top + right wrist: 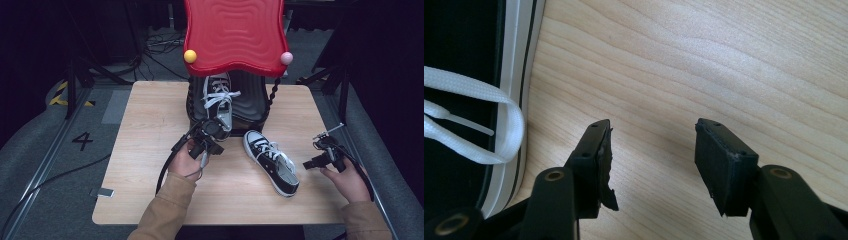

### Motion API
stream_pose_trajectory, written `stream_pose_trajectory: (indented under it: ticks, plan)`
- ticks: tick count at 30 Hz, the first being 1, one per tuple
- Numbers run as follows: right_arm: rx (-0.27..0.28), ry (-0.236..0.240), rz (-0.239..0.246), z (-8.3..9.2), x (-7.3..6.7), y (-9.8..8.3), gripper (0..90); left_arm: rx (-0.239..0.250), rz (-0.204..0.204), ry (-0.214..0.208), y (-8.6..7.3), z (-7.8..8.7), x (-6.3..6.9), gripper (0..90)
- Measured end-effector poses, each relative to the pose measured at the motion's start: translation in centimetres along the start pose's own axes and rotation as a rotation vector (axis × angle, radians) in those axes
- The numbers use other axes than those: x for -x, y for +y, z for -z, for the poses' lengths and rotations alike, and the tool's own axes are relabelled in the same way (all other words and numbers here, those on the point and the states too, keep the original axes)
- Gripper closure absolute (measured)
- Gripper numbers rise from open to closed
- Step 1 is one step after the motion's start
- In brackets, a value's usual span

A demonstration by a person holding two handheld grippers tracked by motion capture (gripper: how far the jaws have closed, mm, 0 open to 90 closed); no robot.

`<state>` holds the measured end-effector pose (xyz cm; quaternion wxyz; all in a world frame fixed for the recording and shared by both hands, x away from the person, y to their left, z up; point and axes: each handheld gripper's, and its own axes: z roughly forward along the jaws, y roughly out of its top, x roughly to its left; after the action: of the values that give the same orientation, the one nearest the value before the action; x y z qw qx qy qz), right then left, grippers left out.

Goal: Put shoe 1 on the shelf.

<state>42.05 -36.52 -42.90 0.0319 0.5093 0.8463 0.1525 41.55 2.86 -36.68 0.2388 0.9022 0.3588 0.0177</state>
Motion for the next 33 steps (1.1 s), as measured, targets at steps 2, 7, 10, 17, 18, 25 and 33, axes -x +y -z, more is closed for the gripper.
stream_pose_trajectory:
  ticks: [2, 7, 10, 17, 18, 25, 33]
  plan:
    - [0.000, -0.001, -0.001, 0.0, 0.0, 0.0, 49.0, 0.007, 0.011, 0.035, 0.2, -0.2, -0.1, 89.4]
    - [0.002, 0.000, 0.002, 0.1, 0.0, 0.0, 49.0, 0.042, 0.049, 0.062, 0.4, -0.1, -0.7, 89.7]
    - [0.001, -0.001, 0.001, 0.0, 0.0, -0.1, 49.0, 0.060, 0.045, 0.082, 0.5, 0.2, -0.5, 89.8]
    - [-0.002, 0.000, 0.010, -0.1, -0.2, 0.0, 49.0, 0.104, 0.112, 0.111, 1.5, 0.3, -1.9, 89.9]
    - [-0.002, -0.001, 0.010, -0.1, -0.2, 0.0, 49.0, 0.105, 0.111, 0.121, 1.7, 0.3, -2.0, 89.9]
    - [-0.014, 0.000, 0.004, -0.4, -0.1, 0.0, 49.0, 0.108, 0.133, 0.098, 3.8, -0.2, -2.6, 89.9]
    - [-0.014, 0.001, 0.005, -0.4, -0.1, 0.0, 49.0, 0.102, 0.137, 0.115, 5.6, -0.8, -2.9, 89.9]
